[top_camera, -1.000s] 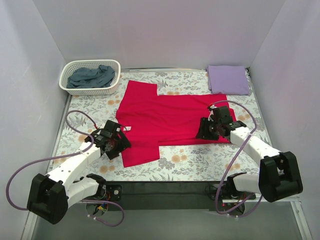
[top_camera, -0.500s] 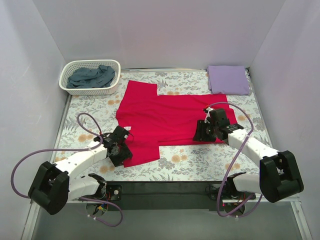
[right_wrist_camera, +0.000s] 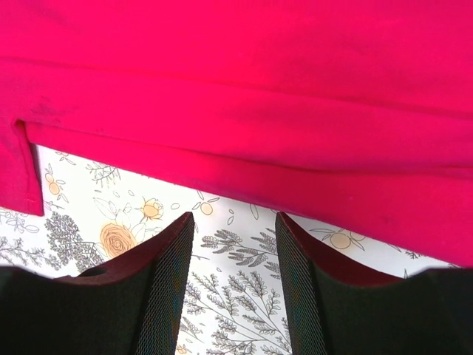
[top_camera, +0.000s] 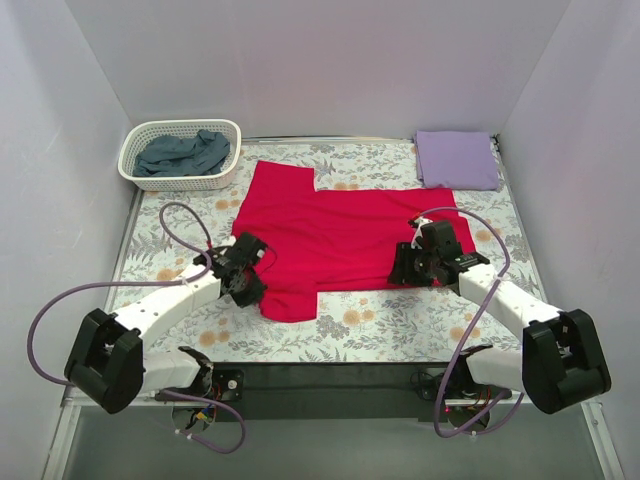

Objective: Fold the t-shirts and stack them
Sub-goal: Fold the tshirt

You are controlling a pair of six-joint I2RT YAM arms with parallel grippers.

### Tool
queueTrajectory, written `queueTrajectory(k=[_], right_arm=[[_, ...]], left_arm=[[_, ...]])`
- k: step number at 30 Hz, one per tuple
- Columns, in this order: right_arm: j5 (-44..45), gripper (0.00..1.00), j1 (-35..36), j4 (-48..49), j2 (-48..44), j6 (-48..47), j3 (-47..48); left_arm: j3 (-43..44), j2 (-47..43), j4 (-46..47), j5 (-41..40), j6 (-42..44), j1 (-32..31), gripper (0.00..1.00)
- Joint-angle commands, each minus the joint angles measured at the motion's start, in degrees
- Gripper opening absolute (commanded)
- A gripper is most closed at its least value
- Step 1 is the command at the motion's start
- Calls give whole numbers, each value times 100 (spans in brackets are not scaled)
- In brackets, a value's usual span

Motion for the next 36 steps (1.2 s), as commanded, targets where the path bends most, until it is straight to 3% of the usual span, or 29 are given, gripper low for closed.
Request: queueTrajectory(k=[1,8,18,36], right_arm=[[93,47,15,184,-216,-107,-83],[128,47,15,166,-524,-80,-276],[199,47,23,70,-1034,-142,-382],[49,48,23,43,-1017,-326,-347]], left_arm=[[871,199,271,-433,426,-18,0],[2233,1211,552,-793,1068,78,0],[3183,2247,1141,-688,1456,324,0],[3694,2996,1633,-591,1474,623,0]])
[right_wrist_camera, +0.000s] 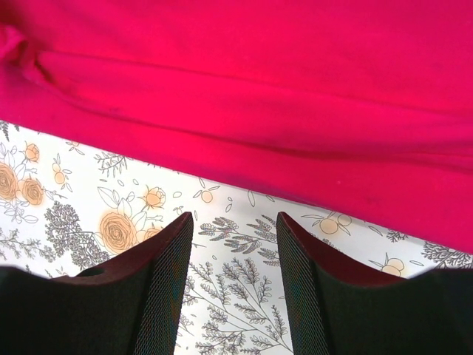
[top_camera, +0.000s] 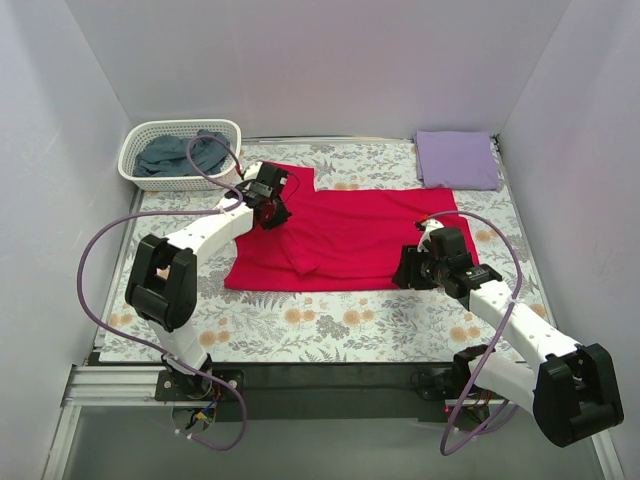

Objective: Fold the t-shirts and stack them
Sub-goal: Fold the tshirt

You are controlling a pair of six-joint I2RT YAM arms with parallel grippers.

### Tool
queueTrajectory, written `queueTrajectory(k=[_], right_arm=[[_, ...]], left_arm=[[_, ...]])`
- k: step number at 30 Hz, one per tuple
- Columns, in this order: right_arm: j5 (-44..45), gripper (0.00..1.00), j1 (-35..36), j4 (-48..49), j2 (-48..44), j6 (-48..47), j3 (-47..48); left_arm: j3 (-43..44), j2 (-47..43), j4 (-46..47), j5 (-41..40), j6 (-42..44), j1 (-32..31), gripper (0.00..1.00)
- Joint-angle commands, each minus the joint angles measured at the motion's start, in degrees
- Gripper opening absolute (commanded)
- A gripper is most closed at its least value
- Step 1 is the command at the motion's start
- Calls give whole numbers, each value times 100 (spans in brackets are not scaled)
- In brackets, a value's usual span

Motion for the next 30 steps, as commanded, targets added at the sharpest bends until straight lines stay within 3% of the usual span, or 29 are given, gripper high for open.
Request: queueTrajectory(k=[1,13,30], right_arm=[[-82,48,15,76,6,-101,-2],[-65,48,23,120,6,-189,-46],[137,48,15,111,-213,-189,-204]], left_arm=[[144,-16,206,-55,-54,103,0],[-251,160,663,120,-537,358,0],[-823,-253,1419,375,-1161,674,0]])
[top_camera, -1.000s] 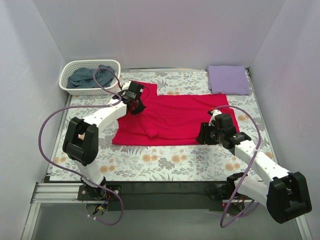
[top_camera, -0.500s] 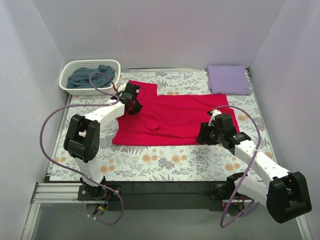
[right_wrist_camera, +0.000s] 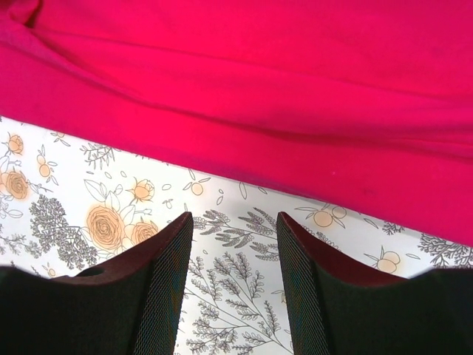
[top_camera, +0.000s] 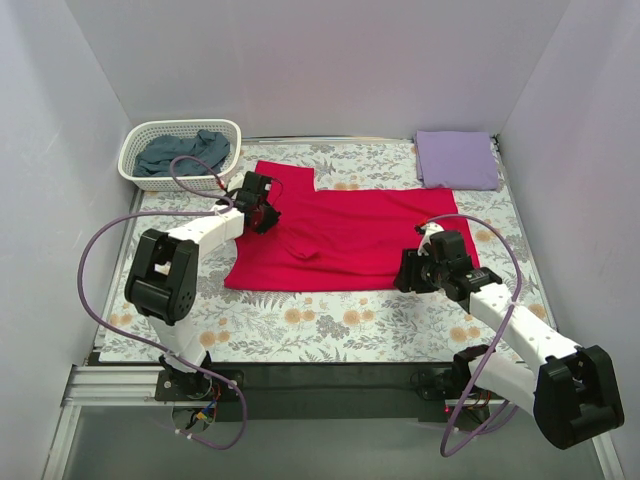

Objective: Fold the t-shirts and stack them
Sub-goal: Fold the tshirt

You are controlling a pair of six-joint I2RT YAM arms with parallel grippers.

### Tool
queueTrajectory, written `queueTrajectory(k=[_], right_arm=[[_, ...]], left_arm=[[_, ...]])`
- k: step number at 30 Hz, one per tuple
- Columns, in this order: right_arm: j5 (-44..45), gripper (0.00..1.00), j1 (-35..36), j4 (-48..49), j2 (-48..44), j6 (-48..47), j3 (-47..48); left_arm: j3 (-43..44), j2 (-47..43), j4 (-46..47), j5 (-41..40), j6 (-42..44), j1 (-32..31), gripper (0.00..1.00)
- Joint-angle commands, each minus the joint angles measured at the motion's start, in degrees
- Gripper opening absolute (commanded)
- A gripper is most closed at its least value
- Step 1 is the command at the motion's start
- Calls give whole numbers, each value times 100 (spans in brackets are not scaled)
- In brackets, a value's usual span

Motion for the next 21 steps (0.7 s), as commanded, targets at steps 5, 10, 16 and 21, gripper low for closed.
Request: queueTrajectory(k=[5,10,16,21], right_arm=[[179,48,15,105,-231,-71,-128],[215,48,15,105,-249,-71,-128],[258,48,23,87,-266,-106,-93],[959,50,15,-27,-346,-1,74]], left_arm=[[-181,-586,368,-21,-338,132,0],[-234,-551,413,23,-426,194,4],[-216,-498,395,23,-251,203,34],[-373,-1182,9,-327,109,203,59]])
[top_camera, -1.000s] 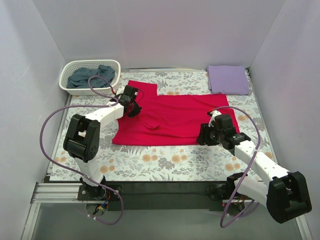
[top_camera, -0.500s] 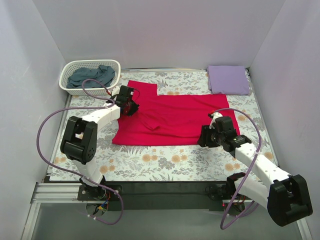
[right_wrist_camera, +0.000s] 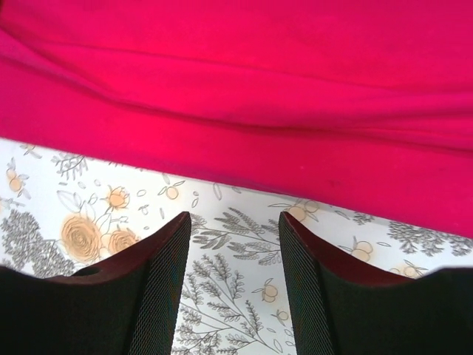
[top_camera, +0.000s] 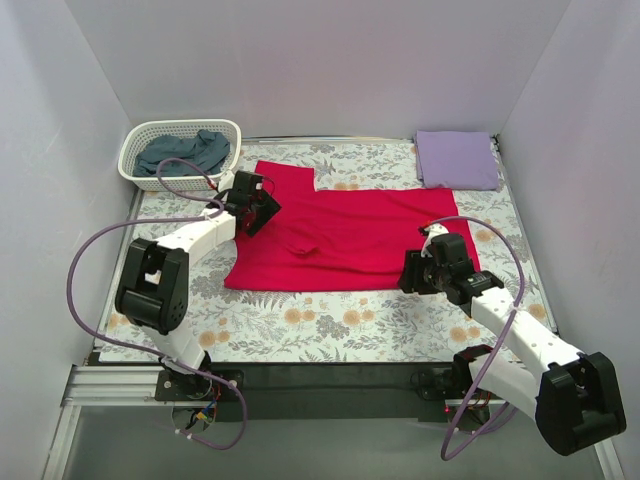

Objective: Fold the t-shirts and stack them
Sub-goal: Fold the tshirt

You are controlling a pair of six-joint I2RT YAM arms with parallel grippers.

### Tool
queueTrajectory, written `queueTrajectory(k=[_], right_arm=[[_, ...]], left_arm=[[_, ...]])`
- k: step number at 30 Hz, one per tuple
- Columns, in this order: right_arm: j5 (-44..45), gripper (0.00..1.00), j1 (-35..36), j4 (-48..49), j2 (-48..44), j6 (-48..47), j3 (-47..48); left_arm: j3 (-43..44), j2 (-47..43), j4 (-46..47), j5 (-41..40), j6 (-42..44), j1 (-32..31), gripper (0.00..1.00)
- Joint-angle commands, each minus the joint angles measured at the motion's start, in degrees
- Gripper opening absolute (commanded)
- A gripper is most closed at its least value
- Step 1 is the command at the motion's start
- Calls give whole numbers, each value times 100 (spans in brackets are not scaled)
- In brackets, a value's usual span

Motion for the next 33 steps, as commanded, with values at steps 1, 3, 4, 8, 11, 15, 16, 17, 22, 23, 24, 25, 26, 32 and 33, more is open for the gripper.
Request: queueTrajectory(k=[1,3,4,8,11,15,16,17,22,23,24,25,26,32,33], right_arm=[[710,49,15,-68,-127,25,258],[1106,49,-12,-252,-22,69,390],[1194,49,-29,-289,13,70,425],[1300,47,-170,-324,189,105,478],[1134,44,-328,-272,399,113,531],[1063,42,-486,-140,716,113,548],[1045,42,-521,-105,760,105,522],[1010,41,-548,-26,857,96,505],[984,39,-759,168,1138,17,425],[992,39,-802,186,1226,-1,382],[992,39,-855,221,1279,-9,355],[984,39,-882,238,1305,-10,338],[958,39,-908,247,1375,-1,320],[738,40,-952,-60,1438,166,153],[677,40,-978,-147,1420,201,135]], left_arm=[[-175,-941,-339,-422,319,35,60],[-411,-1370,-602,-580,434,43,60],[-509,-1512,-708,-642,452,35,60],[-1132,-2136,-1217,-713,522,35,53],[-1625,-2400,-1403,-660,505,35,40],[-2135,-2410,-1377,-651,452,43,31],[-2214,-2375,-1325,-695,452,35,30],[-2250,-2323,-1298,-730,443,43,29],[-2241,-1901,-1350,-1029,373,43,27],[-2250,-1848,-1455,-1055,312,43,27],[-2285,-1804,-1499,-1081,233,61,27],[-2389,-1734,-1535,-1082,75,87,27],[-2451,-1707,-1535,-1047,22,114,27],[-2953,-1628,-1569,-721,-339,500,26],[-2979,-1637,-1640,-747,-374,622,27]])
